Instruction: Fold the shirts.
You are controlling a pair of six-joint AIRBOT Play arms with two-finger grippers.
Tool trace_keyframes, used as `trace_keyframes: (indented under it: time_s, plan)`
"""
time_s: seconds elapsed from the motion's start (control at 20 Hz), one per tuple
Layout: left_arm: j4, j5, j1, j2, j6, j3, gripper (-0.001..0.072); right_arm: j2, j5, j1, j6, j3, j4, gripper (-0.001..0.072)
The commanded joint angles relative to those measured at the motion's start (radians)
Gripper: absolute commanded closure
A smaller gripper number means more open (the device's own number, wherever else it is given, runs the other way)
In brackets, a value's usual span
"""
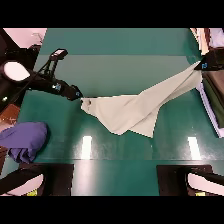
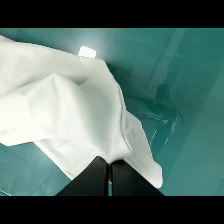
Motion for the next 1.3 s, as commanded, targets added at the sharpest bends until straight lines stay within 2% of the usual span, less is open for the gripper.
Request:
trace_keyframes:
  time_s: [0.0,0.1,0.2,0.35,0.55,0.65,0.8,0.95,1.15,1.25]
  plan:
    - [-0.027,0.085,0.042,-0.152,-0.03,0.006,0.0164,0.001,0.005,0.034,0.0,0.0,-0.002,0.0692]
    - [-0.127,0.069,0.09,-0.259,-0.021,0.006,0.0164,0.001,-0.006,0.053,0.0,0.0,-0.002,0.0692]
    - [-0.196,0.058,0.106,-0.336,0.027,0.006,0.0165,0.001,-0.012,0.059,0.0,0.0,-0.002,0.0692]
    - [-0.214,0.064,0.08,-0.389,0.058,0.006,0.0165,0.001,-0.014,0.058,0.008,0.0,-0.002,0.0692]
    - [-0.235,0.143,0.077,-0.391,0.037,0.02,0.0186,0.001,-0.009,0.058,0.011,0.0,-0.002,0.0692]
    - [-0.235,0.138,0.077,-0.389,0.041,0.045,0.0683,0.001,-0.01,0.058,0.011,0.0,-0.002,0.0692]
    - [-0.23,0.125,0.077,-0.385,0.037,0.104,0.0678,0.001,-0.01,0.058,0.011,0.0,-0.003,0.0692]
    - [-0.157,0.109,0.077,-0.305,0.01,0.207,0.0678,0.008,-0.032,0.046,0.011,0.002,-0.011,0.0692]
    - [0.011,0.107,0.077,-0.06,-0.003,0.385,0.0677,0.089,-0.211,-0.019,0.018,0.002,-0.047,0.0692]
    - [0.047,0.103,0.077,0.075,-0.003,0.459,0.0677,0.15,-0.301,-0.05,0.018,0.002,-0.046,0.0692]
